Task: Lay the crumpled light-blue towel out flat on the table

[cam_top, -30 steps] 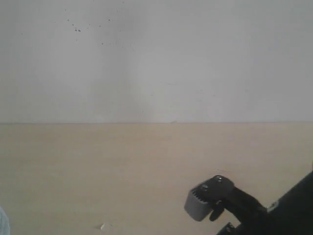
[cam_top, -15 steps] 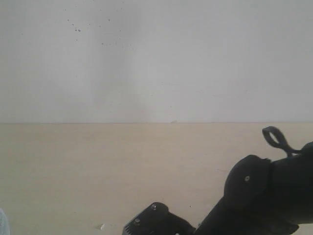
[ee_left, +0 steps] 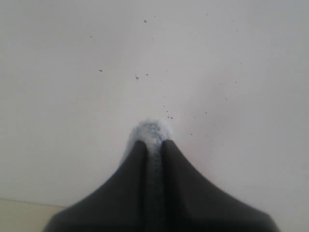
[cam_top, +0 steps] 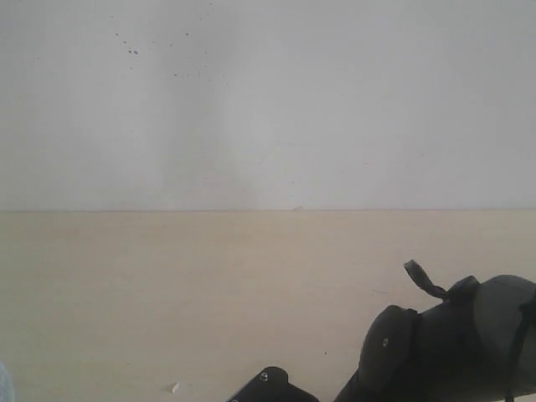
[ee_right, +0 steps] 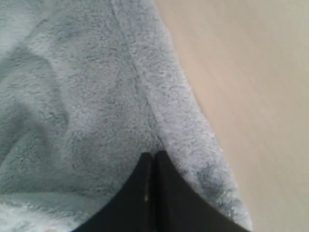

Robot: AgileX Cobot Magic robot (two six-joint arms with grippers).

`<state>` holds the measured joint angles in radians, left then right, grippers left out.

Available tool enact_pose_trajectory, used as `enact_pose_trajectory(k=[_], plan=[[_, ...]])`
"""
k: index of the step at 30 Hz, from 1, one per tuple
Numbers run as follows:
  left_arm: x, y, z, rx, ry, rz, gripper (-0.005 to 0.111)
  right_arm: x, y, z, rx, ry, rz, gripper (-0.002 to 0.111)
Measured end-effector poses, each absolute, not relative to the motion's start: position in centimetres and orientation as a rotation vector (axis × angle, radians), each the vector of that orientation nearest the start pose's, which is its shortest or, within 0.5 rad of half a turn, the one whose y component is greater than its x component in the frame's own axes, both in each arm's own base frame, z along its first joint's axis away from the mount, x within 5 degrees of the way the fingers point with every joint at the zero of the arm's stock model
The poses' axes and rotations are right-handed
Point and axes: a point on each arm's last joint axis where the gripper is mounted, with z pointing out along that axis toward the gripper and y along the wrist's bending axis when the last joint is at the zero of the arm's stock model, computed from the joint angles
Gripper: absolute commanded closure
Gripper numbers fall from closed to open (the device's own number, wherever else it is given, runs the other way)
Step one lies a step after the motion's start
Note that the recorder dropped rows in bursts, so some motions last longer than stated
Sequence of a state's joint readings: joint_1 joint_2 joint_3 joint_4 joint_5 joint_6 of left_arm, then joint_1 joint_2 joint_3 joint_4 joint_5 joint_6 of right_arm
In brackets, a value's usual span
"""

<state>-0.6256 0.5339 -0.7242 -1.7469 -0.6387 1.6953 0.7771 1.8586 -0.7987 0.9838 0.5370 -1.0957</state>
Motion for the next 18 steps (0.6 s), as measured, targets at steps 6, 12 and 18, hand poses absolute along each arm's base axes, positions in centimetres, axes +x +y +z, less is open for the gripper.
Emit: enact_pose_trajectory(k=[6, 12, 18], plan=[[10.1, -0.7, 39.8, -0.132, 1.454, -0.138, 0.103, 19.0, 24.0, 10.1, -1.383, 2.574, 0.741, 0.108], [10.3, -0.9, 38.6, -0.118, 1.486, -0.120, 0.103, 20.6, 24.2, 10.1, -1.289, 2.608, 0.772, 0.108], [10.4, -0.9, 38.5, -0.119, 1.492, -0.120, 0.103, 26.1, 21.5, 10.9, -1.028, 2.658, 0.782, 0.108]])
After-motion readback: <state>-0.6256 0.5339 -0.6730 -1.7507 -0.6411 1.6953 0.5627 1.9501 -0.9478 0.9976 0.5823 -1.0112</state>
